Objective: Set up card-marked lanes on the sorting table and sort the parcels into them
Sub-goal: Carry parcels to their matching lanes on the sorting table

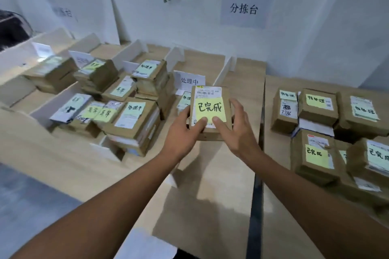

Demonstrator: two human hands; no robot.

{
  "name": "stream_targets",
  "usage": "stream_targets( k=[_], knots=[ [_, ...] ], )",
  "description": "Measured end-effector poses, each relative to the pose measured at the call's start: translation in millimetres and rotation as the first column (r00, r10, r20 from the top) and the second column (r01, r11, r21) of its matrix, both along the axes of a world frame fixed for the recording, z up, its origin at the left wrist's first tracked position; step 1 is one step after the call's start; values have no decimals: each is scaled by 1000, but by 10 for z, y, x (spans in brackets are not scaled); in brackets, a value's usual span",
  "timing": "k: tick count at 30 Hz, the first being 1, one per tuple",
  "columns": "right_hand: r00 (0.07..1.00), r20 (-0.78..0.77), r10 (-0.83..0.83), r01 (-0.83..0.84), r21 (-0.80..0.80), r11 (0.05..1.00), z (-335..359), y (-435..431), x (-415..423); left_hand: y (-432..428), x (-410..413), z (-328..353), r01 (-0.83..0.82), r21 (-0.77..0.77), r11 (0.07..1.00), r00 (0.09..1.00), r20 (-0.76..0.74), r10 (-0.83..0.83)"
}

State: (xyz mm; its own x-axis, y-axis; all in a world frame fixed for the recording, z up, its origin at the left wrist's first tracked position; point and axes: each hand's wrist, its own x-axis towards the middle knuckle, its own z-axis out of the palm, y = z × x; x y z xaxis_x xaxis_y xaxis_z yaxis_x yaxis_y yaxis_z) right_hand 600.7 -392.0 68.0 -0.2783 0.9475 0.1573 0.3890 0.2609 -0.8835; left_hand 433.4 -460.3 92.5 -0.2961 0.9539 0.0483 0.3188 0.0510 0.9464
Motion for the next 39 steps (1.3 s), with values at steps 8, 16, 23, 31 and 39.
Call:
stream_targets(
  k=[8,16,23,31,39],
  knots=[
    [991,27,133,-134,44,990,278,-523,-887,-764,-722,188,-189,50,981,981,-32,190],
    [967,69,247,-253,107,962,444,-1127,-2322,-1550,-2005,391,-300,57,952,954,34,298],
    [956,32,293,-295,63,954,325,-1911,-3804,-2283,-3475,259,-347,16,938,938,-15,347],
    [945,105,310,-309,-30,951,55,-2302,-4954,-2622,-4644,-4,-354,-67,933,935,-40,352],
    [951,135,276,-271,-55,961,-124,-1926,-5475,-2213,-5213,-149,-298,-71,952,954,-49,295]
  ],
)
